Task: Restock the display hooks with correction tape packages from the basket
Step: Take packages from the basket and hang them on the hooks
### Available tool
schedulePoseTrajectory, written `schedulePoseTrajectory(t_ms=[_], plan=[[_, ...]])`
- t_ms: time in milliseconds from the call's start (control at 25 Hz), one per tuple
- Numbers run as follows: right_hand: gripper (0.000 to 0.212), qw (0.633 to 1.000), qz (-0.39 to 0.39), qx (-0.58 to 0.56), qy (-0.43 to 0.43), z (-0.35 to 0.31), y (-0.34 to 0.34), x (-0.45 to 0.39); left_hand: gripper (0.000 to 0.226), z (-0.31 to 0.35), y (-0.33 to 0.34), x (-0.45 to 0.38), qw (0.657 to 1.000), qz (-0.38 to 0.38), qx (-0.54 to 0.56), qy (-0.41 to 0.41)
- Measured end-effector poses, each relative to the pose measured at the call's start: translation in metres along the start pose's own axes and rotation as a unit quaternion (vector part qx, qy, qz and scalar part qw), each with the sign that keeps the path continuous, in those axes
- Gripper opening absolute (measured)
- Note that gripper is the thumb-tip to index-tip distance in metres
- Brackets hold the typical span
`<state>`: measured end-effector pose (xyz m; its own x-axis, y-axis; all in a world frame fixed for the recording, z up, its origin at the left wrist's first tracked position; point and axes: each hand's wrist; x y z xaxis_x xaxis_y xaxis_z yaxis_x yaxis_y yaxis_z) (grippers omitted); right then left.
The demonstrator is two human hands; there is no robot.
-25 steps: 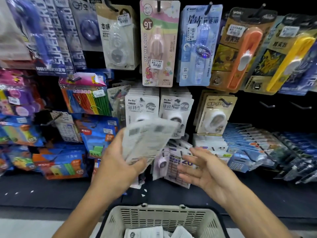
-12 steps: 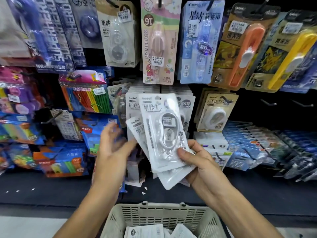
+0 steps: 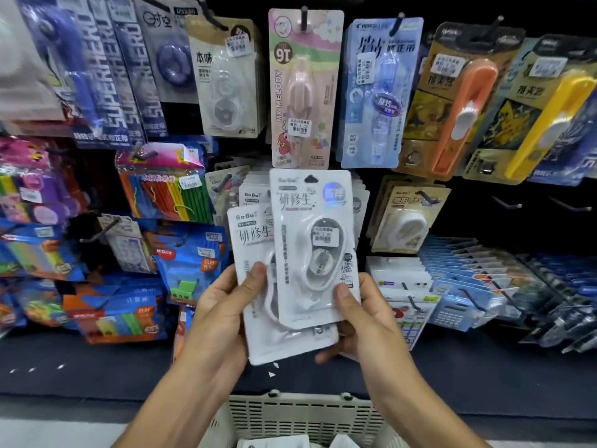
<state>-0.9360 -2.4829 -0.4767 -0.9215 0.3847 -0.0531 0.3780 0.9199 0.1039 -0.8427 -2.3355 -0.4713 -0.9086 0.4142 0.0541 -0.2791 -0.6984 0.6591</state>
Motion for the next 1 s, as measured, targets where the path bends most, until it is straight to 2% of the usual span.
schedulePoseTrajectory(t_ms=[120,200,280,400,560,640,680,720,760,800,840,880,920,1000], plan=[[0.014,0.998,0.059,-0.026,0.026,-0.009,-0.013,-0.007,0.022,0.008,-0.005,-0.003,0.999,0.038,-0.007,0.029],[0.013,0.993,0.111,0.024,0.028,-0.010,-0.024,-0.012,0.020,0.014,-0.010,-0.004,0.996,0.062,-0.019,0.054],[0.023,0.988,0.137,0.064,0.031,-0.007,-0.028,-0.013,0.024,0.017,-0.012,-0.005,0.995,0.067,-0.032,0.068],[0.027,0.987,0.137,0.064,0.052,-0.002,-0.026,-0.011,0.029,0.017,-0.011,-0.006,0.994,0.069,-0.049,0.073],[0.008,0.984,0.128,-0.028,0.119,-0.004,-0.026,-0.014,0.028,0.014,-0.010,-0.006,0.994,0.062,-0.057,0.073],[0.026,0.975,0.110,-0.080,0.176,-0.002,-0.027,-0.017,0.031,0.013,-0.011,-0.007,0.994,0.064,-0.057,0.072],[0.032,0.978,0.117,-0.042,0.170,0.001,-0.026,-0.016,0.033,0.014,-0.011,-0.008,0.994,0.065,-0.056,0.073],[0.036,0.981,0.127,0.074,0.126,0.005,-0.026,-0.015,0.034,0.014,-0.011,-0.009,0.993,0.067,-0.058,0.074],[0.040,0.958,0.132,0.250,0.039,0.008,-0.026,-0.016,0.036,0.015,-0.011,-0.011,0.993,0.068,-0.060,0.074],[0.045,0.891,0.112,0.433,-0.072,0.011,-0.029,-0.020,0.036,0.015,-0.010,-0.011,0.993,0.069,-0.063,0.074],[0.052,0.804,0.073,0.568,-0.161,0.011,-0.031,-0.029,0.036,0.015,-0.009,-0.012,0.993,0.067,-0.065,0.074],[0.059,0.734,0.038,0.649,-0.198,0.008,-0.032,-0.043,0.036,0.014,-0.009,-0.013,0.993,0.067,-0.067,0.074],[0.066,0.697,0.018,0.690,-0.193,0.005,-0.034,-0.059,0.036,0.013,-0.008,-0.013,0.993,0.067,-0.068,0.073],[0.075,0.672,0.006,0.725,-0.147,-0.002,-0.032,-0.082,0.035,0.013,-0.009,-0.014,0.993,0.062,-0.071,0.071]])
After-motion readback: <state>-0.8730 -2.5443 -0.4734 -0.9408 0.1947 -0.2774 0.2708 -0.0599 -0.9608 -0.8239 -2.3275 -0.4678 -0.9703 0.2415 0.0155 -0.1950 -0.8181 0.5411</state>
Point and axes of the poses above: each hand's wrist, its own x-axis away from the middle knuckle, its own y-axis out of the palm, z = x × y, and after that the axes turned 6 degrees about x, right-handed
